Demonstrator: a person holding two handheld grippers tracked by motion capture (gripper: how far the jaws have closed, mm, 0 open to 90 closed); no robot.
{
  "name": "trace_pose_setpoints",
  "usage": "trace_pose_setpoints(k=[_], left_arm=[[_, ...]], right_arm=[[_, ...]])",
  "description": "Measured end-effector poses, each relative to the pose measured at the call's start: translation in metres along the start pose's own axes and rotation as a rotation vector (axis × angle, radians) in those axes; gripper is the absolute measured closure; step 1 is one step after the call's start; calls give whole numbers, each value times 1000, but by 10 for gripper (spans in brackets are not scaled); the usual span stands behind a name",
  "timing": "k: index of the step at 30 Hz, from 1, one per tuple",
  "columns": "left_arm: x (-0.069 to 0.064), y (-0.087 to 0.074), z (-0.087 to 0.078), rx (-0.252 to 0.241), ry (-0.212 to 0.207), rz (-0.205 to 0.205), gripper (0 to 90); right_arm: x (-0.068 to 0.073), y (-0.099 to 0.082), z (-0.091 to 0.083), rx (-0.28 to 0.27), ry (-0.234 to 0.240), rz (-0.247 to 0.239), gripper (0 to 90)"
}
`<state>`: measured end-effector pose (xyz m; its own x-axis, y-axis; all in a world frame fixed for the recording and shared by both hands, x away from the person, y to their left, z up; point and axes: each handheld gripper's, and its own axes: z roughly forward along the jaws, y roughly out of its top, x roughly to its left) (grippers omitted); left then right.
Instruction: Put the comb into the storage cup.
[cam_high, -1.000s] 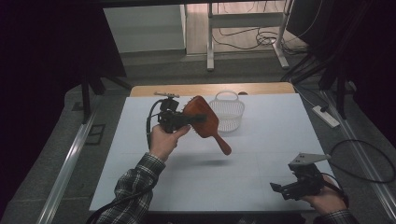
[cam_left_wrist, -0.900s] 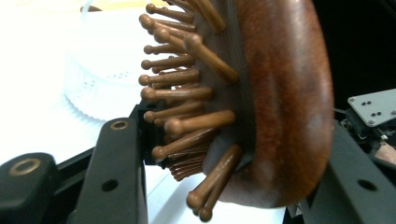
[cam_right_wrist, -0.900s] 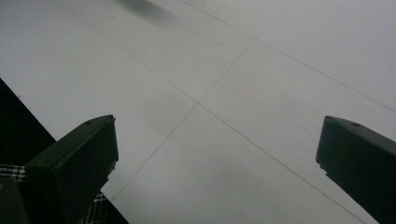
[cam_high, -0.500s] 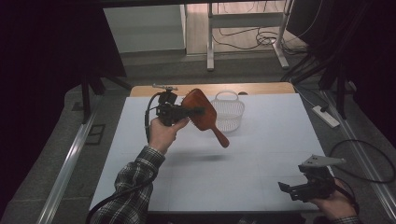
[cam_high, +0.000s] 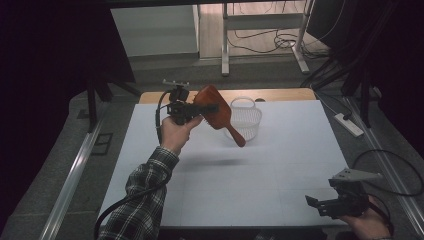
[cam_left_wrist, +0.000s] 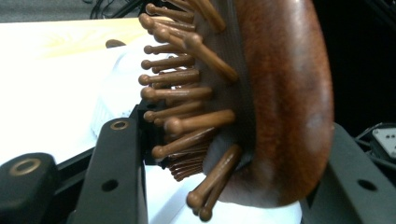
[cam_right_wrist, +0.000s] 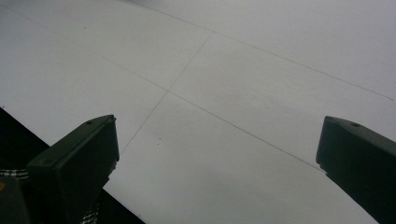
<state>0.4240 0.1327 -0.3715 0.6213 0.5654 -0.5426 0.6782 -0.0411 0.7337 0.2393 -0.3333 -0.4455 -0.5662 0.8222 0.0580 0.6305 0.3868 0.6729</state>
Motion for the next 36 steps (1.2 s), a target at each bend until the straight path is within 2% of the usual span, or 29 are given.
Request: trace_pose_setpoints(k=[13,22,29,36], left_arm=[[10,16,-2,-46,26,-42,522],[16,26,-2,-77,48,-62,523],[19,33,2,-103,64,-78,525],[21,37,15,-113,84,-84,524]], right_arm=[[2,1,2,21,-7,-20,0],[1,1,2,22,-1,-16,0],[2,1,3,28,1,-20,0],[2,0,3,30,4,-21,0]])
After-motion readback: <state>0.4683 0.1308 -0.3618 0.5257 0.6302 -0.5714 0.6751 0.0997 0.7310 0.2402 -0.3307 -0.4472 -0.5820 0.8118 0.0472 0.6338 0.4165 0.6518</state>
